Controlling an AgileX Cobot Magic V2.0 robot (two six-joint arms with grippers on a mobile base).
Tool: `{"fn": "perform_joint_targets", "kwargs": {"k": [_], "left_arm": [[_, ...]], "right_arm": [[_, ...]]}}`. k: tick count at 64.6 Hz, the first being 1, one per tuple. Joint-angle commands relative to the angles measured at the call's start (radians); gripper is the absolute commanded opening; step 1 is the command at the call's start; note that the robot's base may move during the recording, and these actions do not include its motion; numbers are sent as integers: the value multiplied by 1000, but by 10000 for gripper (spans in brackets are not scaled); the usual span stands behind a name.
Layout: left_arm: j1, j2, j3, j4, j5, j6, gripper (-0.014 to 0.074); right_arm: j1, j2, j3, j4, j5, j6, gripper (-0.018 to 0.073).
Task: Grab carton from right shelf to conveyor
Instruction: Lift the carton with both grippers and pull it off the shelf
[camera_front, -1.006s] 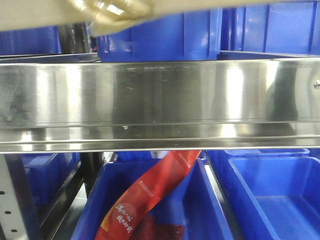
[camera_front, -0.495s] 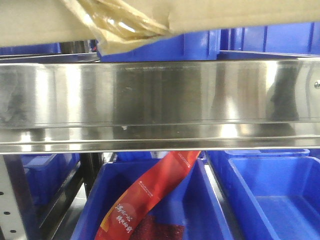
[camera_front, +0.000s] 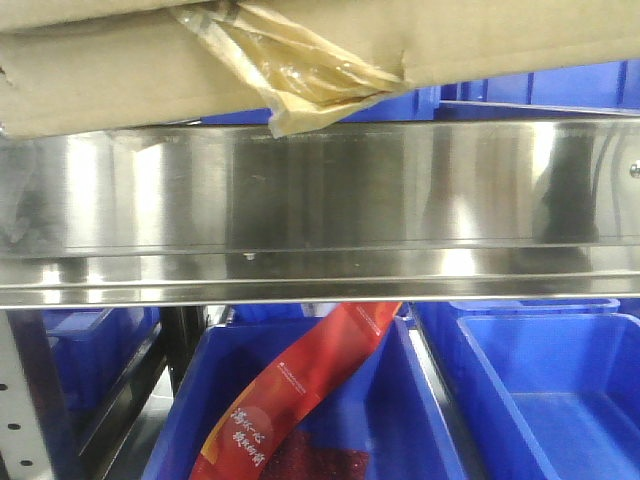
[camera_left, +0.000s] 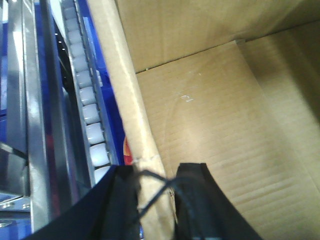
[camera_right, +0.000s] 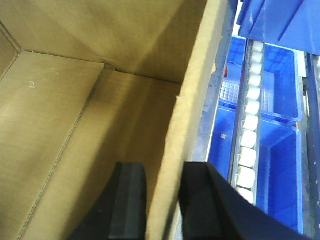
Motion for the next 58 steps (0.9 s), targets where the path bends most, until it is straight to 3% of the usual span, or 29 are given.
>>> {"fn": "perform_joint_targets", "kwargs": {"k": [1,22,58], "left_arm": [[-14,-5,-10,-29,-31,21,-9],[-14,-7,-89,-29,-31,21,-9],[-14,-7,-85,-29,-31,21,-9]], "right_arm": [[2,-16,-4,25,-48,-20,-67],[2,20,16,25,-48,-20,-67],[2,35,16,25,-48,-20,-67]]}}
